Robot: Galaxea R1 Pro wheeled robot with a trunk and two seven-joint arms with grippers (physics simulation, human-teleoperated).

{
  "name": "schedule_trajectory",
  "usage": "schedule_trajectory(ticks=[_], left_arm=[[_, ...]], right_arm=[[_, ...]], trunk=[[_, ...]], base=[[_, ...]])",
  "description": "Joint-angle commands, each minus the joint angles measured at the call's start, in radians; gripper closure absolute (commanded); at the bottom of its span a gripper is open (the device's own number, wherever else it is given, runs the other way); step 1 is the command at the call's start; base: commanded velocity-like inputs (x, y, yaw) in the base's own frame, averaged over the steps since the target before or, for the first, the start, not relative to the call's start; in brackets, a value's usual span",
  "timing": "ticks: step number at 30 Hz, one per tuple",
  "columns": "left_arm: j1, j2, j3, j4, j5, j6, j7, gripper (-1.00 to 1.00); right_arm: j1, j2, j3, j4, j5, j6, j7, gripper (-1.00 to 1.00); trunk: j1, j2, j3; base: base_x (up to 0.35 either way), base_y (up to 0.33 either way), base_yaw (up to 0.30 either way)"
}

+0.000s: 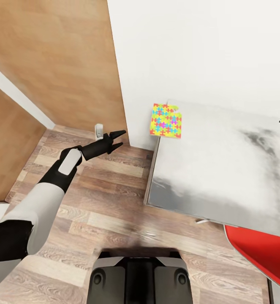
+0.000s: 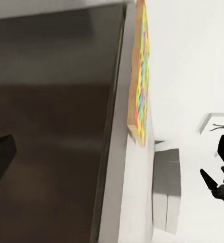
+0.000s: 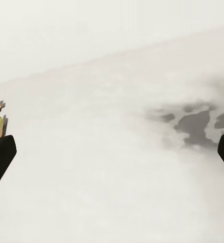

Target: Put all the toys in the child's room - the three board games (two on the bed and one on the table), the two jigsaw puzzles on the table, and the tennis ball on the table - inside the toy box on the table in the child's room.

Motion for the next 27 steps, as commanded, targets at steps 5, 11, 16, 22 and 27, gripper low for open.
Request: schedule_trajectory(ticks=[5, 11, 16, 22, 27], left_arm=[[0.002, 0.004, -0.003, -0.004, 0.001, 0.002, -0.006, -1.00], [0.004, 0.008, -0.002, -0.006, -0.017, 0.000, -0.010, -1.00], [0.002, 0.011, 0.000, -0.007, -0.056, -0.002, -0.012, -1.00], [-0.001, 0.010, 0.001, -0.007, -0.081, -0.002, -0.013, -1.00], [-0.002, 0.010, 0.000, -0.008, -0.090, -0.002, -0.014, -1.00]], right_arm=[[-0.001, 0.000, 0.000, -0.001, -0.010, 0.004, -0.008, -1.00], [-0.001, 0.000, 0.000, -0.001, -0.010, 0.004, -0.008, -1.00], [-0.001, -0.001, 0.000, -0.001, -0.010, 0.004, -0.008, -1.00], [-0.001, -0.001, 0.000, -0.001, -0.010, 0.004, -0.008, -1.00], [-0.001, -0.001, 0.000, -0.001, -0.010, 0.004, -0.008, -1.00]], trunk=[[0.001, -0.002, -0.001], [0.001, -0.002, -0.001], [0.001, -0.002, -0.001], [0.001, -0.002, -0.001], [0.001, -0.002, -0.001]], base=[[0.032, 0.013, -0.005], [0.016, 0.006, -0.002], [0.007, 0.003, -0.001], [0.003, 0.001, 0.000], [0.001, 0.001, 0.000]])
